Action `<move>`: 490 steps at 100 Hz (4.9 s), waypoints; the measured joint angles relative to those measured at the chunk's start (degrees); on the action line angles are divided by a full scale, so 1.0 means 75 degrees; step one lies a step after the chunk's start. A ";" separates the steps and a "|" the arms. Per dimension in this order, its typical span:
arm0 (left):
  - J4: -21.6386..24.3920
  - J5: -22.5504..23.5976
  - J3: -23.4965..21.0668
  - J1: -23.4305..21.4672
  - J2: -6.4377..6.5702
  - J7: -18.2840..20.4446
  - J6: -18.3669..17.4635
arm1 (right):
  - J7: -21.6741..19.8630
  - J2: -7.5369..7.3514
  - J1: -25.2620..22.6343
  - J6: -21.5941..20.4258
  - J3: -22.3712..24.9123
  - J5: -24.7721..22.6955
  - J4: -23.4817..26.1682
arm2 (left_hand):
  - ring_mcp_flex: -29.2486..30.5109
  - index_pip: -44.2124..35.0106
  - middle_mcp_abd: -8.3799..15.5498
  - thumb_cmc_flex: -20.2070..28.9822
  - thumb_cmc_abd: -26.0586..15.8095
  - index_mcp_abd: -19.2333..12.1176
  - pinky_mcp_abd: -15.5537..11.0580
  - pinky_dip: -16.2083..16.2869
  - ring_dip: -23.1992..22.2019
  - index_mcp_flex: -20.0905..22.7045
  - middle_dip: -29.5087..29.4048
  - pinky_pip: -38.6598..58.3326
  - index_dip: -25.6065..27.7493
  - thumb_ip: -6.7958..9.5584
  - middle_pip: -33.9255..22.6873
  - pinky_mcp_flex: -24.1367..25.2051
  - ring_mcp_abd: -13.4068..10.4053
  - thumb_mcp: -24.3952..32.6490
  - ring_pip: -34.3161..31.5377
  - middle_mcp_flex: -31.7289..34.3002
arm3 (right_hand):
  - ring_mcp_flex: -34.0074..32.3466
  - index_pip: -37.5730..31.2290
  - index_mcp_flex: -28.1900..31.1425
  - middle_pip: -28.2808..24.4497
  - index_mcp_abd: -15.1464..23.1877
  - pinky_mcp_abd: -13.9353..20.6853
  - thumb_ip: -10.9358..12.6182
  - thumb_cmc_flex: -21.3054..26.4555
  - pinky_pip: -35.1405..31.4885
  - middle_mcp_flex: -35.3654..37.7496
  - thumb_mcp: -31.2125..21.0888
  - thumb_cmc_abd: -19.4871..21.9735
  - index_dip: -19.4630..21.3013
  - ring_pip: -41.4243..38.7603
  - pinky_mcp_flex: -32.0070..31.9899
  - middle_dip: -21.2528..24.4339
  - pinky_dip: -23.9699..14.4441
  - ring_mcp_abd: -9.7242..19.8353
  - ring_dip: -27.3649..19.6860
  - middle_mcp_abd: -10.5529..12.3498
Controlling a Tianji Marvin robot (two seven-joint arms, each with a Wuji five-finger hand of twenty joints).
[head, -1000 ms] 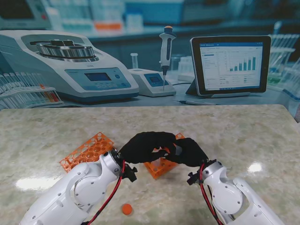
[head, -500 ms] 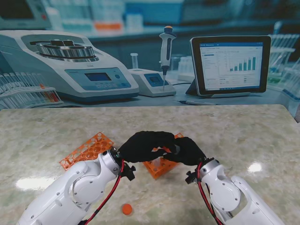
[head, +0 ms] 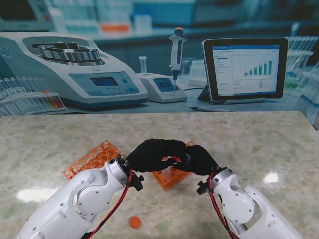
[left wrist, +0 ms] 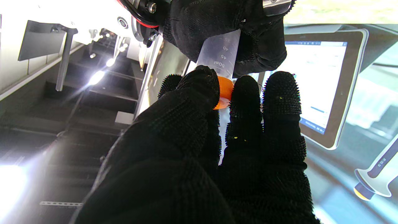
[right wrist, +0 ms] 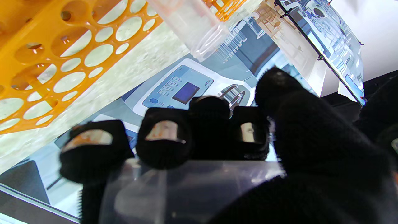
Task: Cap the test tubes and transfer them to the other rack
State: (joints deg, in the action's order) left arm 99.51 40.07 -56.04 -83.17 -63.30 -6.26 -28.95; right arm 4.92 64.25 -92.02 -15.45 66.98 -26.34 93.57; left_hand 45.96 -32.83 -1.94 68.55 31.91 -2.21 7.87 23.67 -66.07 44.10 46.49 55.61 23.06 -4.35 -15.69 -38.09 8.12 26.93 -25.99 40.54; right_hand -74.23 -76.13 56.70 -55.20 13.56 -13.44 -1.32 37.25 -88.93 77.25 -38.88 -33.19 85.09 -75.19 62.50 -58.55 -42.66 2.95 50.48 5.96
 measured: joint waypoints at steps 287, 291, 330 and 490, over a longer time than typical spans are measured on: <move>0.0122 -0.0876 0.0110 0.0065 -0.0104 0.0296 0.0447 | 0.0048 0.0044 -0.0061 0.0169 0.0129 -0.0048 0.0189 | -0.2650 0.1866 -0.0343 -0.1939 -0.3553 -0.0157 0.1905 0.0367 0.5494 -0.1274 -0.3439 -0.2325 -0.0479 0.0277 0.0968 0.3795 0.0149 -0.3645 0.2327 -0.1126 | 0.0001 0.0001 0.0000 -0.0001 -0.0001 -0.0001 0.0000 0.0005 -0.0119 0.0001 0.0001 0.0000 0.0000 -0.0019 0.0075 -0.0002 0.0000 0.0007 0.0002 0.0000; 0.0140 -0.0868 0.0091 0.0062 -0.0104 0.0295 0.0449 | 0.0048 0.0044 -0.0063 0.0163 0.0131 -0.0050 0.0189 | -0.2736 0.1923 -0.0343 -0.1939 -0.3560 -0.0093 0.1939 0.0314 0.5560 -0.1320 -0.3446 -0.2405 -0.0486 0.0278 0.0969 0.3838 0.0149 -0.3645 0.2365 -0.1203 | 0.0001 0.0001 0.0000 -0.0001 -0.0001 -0.0001 0.0000 0.0005 -0.0120 0.0001 0.0001 0.0000 0.0000 -0.0019 0.0075 -0.0002 0.0000 0.0008 0.0002 0.0000; 0.0348 -0.0815 -0.0305 -0.0130 -0.0097 0.0393 0.0451 | 0.0062 0.0043 -0.0117 0.0120 0.0186 -0.0103 0.0220 | -0.3203 0.2220 -0.0343 -0.2242 -0.3360 0.0897 0.2028 0.0188 0.5913 -0.1742 -0.3549 -0.2991 -0.0658 0.0279 0.1109 0.4110 0.0148 -0.3648 0.2565 -0.1740 | 0.0001 0.0003 0.0000 -0.0002 -0.0001 -0.0001 0.0000 0.0005 -0.0124 0.0001 0.0002 0.0000 0.0000 -0.0028 0.0075 -0.0002 0.0000 0.0008 0.0002 0.0000; -0.0327 -0.1064 -0.0381 -0.0198 -0.0051 0.0335 0.0207 | 0.0081 0.0039 -0.0187 0.0114 0.0240 -0.0195 0.0285 | -0.3263 0.2228 -0.0357 -0.2462 -0.2146 0.1459 0.2029 0.0180 0.5973 -0.1759 -0.3627 -0.3164 0.0038 0.0278 0.1167 0.3984 0.0148 -0.2971 0.2596 -0.1977 | 0.0001 0.0011 -0.0001 -0.0016 -0.0001 -0.0001 0.0000 0.0006 -0.0159 0.0001 0.0003 0.0000 0.0000 -0.0082 0.0075 -0.0003 0.0000 0.0008 0.0001 0.0000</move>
State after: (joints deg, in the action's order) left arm 97.05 32.10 -58.90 -84.66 -63.68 -3.75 -27.40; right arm 5.53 64.54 -93.42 -14.60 68.78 -27.80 95.71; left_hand 21.48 -16.12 -4.62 50.08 15.81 8.73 23.08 25.02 -21.28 30.90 19.28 31.88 23.34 -2.27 -6.93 -8.22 9.23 4.65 -6.52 25.71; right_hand -74.23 -76.05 56.69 -55.32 13.55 -13.44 -1.32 37.29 -90.13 77.26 -38.85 -33.19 85.09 -75.81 63.06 -58.57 -42.66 3.01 50.50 5.96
